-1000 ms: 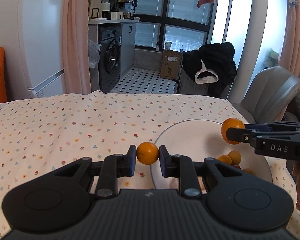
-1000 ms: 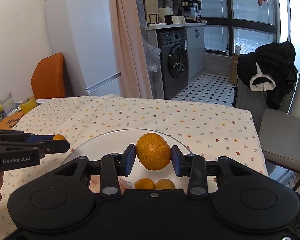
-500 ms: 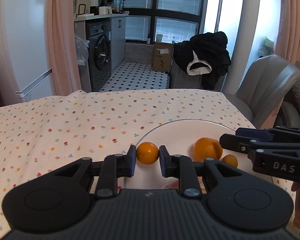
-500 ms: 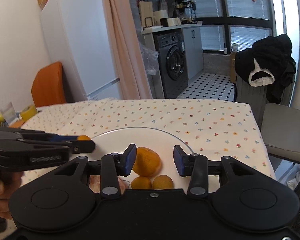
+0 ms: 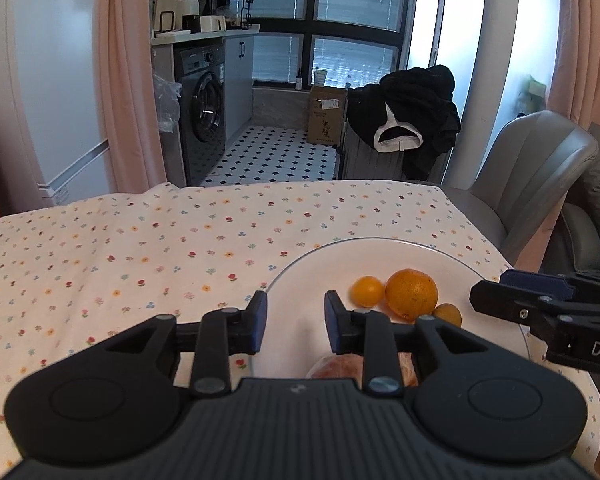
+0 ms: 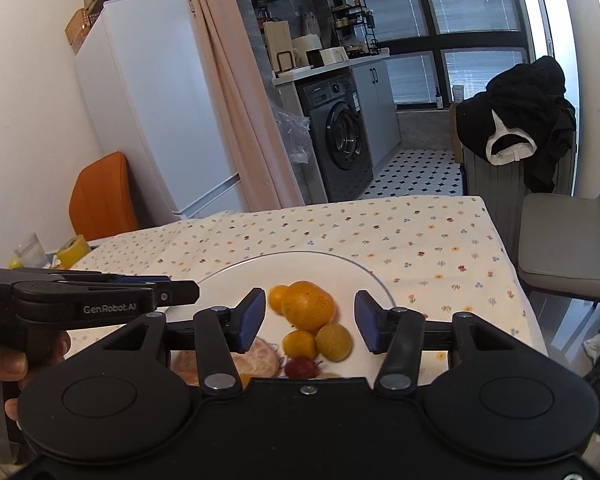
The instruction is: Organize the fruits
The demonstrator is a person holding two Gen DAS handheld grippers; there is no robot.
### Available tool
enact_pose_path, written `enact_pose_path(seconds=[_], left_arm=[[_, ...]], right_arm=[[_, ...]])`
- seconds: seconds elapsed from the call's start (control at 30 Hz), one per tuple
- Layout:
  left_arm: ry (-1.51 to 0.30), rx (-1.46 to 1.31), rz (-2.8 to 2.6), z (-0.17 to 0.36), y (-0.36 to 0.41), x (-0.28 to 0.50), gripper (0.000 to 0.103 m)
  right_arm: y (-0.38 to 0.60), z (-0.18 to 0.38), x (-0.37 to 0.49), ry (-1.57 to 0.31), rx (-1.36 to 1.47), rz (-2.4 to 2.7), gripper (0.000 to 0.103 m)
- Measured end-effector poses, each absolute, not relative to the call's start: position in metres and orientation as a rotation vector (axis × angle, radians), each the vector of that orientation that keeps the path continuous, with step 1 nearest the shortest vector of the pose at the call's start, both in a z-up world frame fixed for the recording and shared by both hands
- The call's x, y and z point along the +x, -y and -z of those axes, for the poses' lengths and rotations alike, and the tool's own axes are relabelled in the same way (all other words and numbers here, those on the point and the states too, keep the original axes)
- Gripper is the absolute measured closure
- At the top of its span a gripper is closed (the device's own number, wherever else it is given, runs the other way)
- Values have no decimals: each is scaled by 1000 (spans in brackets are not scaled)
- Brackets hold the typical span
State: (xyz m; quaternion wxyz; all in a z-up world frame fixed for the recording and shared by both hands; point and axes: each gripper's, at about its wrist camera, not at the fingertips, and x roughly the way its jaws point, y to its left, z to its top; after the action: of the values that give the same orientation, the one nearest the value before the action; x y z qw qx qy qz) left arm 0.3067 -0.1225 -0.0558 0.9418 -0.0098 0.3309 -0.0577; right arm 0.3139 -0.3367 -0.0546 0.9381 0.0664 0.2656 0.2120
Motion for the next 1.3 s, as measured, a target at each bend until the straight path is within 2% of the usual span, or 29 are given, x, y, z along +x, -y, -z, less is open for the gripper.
enact_pose_path(seconds=[0.13,0.2,0.3,0.37,0.43,0.53,0.8,1.0,1.1,1.3], left_arm=[[-656,-34,97,48,112,291,62],[-647,-40,86,44,106,284,54],[-635,-53,73,38,99,273,42],[-611,-61,69,34,92,265,29],[-594,-65,53,31,87,259,24],[-586,-87,47,29,78,250,22],[-574,-139,11,18,53,226,14],[-553,-159,-21,9,38,203,11],[-539,-173,-29,3,33,192,9],[-520,-211,-30,-10,20,167,6]], right_arm=[[337,52,306,-551,161,-433,50],[335,50,302,-547,161,-432,46],[331,47,295,-542,161,-435,42],[327,46,292,-542,157,-436,40],[325,45,290,-544,159,-424,37],[324,45,286,-549,168,-408,35],[316,37,269,-536,175,-397,15],[309,28,253,-522,163,-394,4],[306,23,245,-511,163,-397,0],[297,12,230,-508,148,-397,0]])
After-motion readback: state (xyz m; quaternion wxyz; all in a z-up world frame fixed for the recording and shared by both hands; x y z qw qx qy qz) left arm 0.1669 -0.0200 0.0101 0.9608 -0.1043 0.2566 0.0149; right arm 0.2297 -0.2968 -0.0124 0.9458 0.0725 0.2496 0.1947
